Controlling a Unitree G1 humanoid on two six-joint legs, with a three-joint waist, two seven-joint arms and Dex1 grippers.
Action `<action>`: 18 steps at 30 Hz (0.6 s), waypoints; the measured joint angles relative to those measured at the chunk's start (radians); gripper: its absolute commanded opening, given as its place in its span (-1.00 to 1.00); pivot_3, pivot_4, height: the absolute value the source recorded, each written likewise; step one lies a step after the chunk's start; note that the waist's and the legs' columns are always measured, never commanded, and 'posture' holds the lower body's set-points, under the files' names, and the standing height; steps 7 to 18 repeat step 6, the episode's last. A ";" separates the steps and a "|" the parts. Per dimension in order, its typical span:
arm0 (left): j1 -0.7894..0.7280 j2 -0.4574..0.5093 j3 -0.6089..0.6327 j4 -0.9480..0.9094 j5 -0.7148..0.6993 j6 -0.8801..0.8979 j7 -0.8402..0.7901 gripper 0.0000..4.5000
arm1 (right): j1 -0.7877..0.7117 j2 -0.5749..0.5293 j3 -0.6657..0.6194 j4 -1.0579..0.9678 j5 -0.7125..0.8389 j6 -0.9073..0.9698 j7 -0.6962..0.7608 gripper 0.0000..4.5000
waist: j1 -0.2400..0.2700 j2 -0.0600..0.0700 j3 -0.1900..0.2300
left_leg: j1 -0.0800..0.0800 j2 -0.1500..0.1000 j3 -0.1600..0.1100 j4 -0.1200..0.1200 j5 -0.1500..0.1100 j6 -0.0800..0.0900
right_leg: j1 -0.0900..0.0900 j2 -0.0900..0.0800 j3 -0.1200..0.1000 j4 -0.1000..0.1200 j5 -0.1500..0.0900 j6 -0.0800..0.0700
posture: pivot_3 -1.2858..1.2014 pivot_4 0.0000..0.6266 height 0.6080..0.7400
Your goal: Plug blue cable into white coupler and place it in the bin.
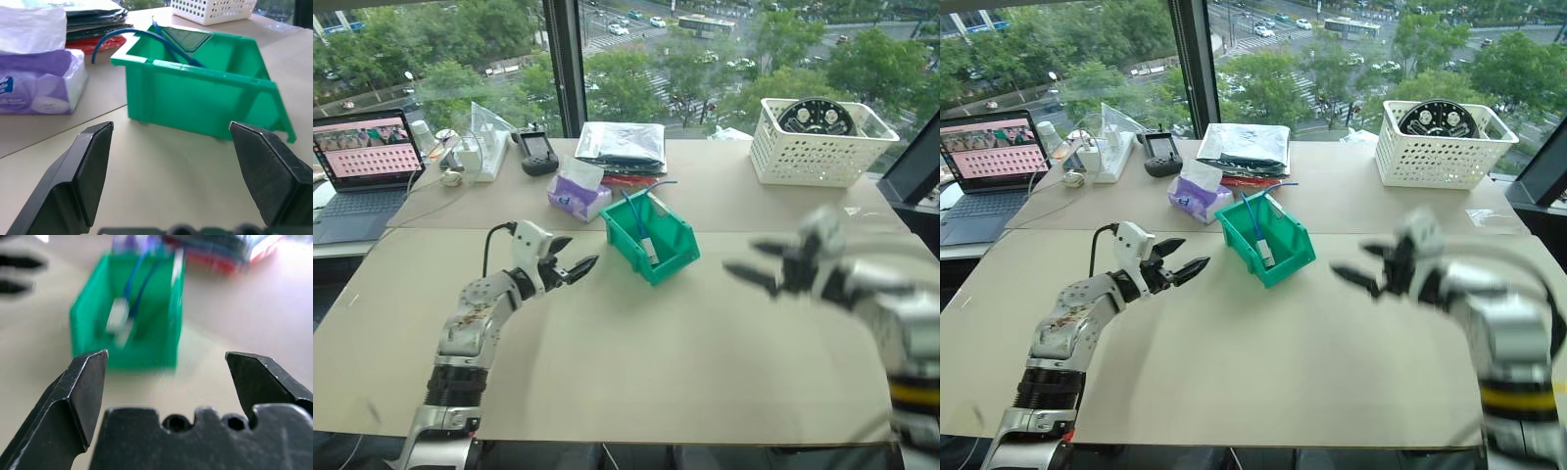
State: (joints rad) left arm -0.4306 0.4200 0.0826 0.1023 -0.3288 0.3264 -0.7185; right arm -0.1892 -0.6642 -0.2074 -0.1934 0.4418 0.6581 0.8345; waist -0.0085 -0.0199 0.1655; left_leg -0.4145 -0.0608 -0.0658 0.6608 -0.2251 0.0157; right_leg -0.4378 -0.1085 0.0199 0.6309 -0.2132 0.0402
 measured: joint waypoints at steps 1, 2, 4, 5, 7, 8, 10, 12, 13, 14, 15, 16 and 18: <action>0.004 -0.010 -0.005 0.016 0.002 -0.017 -0.004 0.82 | 0.043 0.005 0.003 -0.009 -0.012 -0.031 -0.003 0.98 | -0.007 0.000 0.000 | 0.001 -0.001 0.003 0.000 0.001 0.002 | 0.000 -0.001 0.002 0.001 0.002 0.002 | 0.03 -0.52 0.80; 0.006 -0.020 -0.010 0.029 0.007 -0.032 -0.005 0.82 | 0.060 0.004 0.003 -0.016 -0.031 -0.067 -0.007 0.98 | -0.013 0.000 0.001 | 0.005 0.000 0.007 0.000 0.003 0.003 | 0.002 -0.001 0.004 0.000 0.004 0.003 | 0.03 -0.52 0.80; 0.007 -0.023 -0.016 0.056 0.012 -0.065 -0.010 0.82 | 0.072 0.000 0.004 -0.032 -0.066 -0.126 -0.019 0.98 | -0.016 -0.003 0.003 | 0.014 0.003 0.009 0.000 0.005 0.005 | 0.013 0.002 0.004 -0.004 0.002 0.010 | 0.03 -0.52 0.80; 0.006 -0.021 -0.016 0.073 0.015 -0.075 -0.015 0.82 | 0.080 0.001 0.005 -0.037 -0.078 -0.150 -0.031 0.98 | -0.014 -0.004 0.003 | 0.018 0.005 0.009 0.000 0.005 0.005 | 0.018 0.002 0.003 -0.005 0.001 0.011 | 0.03 -0.52 0.80; 0.007 -0.014 -0.016 0.097 0.019 -0.087 -0.022 0.82 | 0.083 0.007 0.004 -0.038 -0.087 -0.172 -0.042 0.98 | -0.012 -0.006 0.004 | 0.022 0.007 0.009 0.000 0.005 0.005 | 0.022 0.002 0.002 -0.005 0.001 0.011 | 0.03 -0.52 0.80; 0.007 -0.014 -0.016 0.097 0.019 -0.087 -0.022 0.82 | 0.083 0.007 0.004 -0.038 -0.087 -0.172 -0.042 0.98 | -0.012 -0.006 0.004 | 0.022 0.007 0.009 0.000 0.005 0.005 | 0.022 0.002 0.002 -0.005 0.001 0.011 | 0.03 -0.52 0.80; 0.007 -0.014 -0.016 0.097 0.019 -0.087 -0.022 0.82 | 0.083 0.007 0.004 -0.038 -0.087 -0.172 -0.042 0.98 | -0.012 -0.006 0.004 | 0.022 0.007 0.009 0.000 0.005 0.005 | 0.022 0.002 0.002 -0.005 0.001 0.011 | 0.03 -0.52 0.80; 0.007 -0.014 -0.016 0.097 0.019 -0.087 -0.022 0.82 | 0.083 0.007 0.004 -0.038 -0.087 -0.172 -0.042 0.98 | -0.012 -0.006 0.004 | 0.022 0.007 0.009 0.000 0.005 0.005 | 0.022 0.002 0.002 -0.005 0.001 0.011 | 0.03 -0.52 0.80; 0.007 -0.014 -0.016 0.097 0.019 -0.087 -0.022 0.82 | 0.083 0.007 0.004 -0.038 -0.087 -0.172 -0.042 0.98 | -0.012 -0.006 0.004 | 0.022 0.007 0.009 0.000 0.005 0.005 | 0.022 0.002 0.002 -0.005 0.001 0.011 | 0.03 -0.52 0.80; 0.007 -0.014 -0.016 0.097 0.019 -0.087 -0.022 0.82 | 0.083 0.007 0.004 -0.038 -0.087 -0.172 -0.042 0.98 | -0.012 -0.006 0.004 | 0.022 0.007 0.009 0.000 0.005 0.005 | 0.022 0.002 0.002 -0.005 0.001 0.011 | 0.03 -0.52 0.80; 0.007 -0.014 -0.016 0.097 0.019 -0.087 -0.022 0.82 | 0.083 0.007 0.004 -0.038 -0.087 -0.172 -0.042 0.98 | -0.012 -0.006 0.004 | 0.022 0.007 0.009 0.000 0.005 0.005 | 0.022 0.002 0.002 -0.005 0.001 0.011 | 0.03 -0.52 0.80; 0.007 -0.014 -0.016 0.097 0.019 -0.087 -0.022 0.82 | 0.083 0.007 0.004 -0.038 -0.087 -0.172 -0.042 0.98 | -0.012 -0.006 0.004 | 0.022 0.007 0.009 0.000 0.005 0.005 | 0.022 0.002 0.002 -0.005 0.001 0.011 | 0.03 -0.52 0.80; 0.007 -0.014 -0.016 0.097 0.019 -0.087 -0.022 0.82 | 0.083 0.007 0.004 -0.038 -0.087 -0.172 -0.042 0.98 | -0.012 -0.006 0.004 | 0.022 0.007 0.009 0.000 0.005 0.005 | 0.022 0.002 0.002 -0.005 0.001 0.011 | 0.03 -0.52 0.80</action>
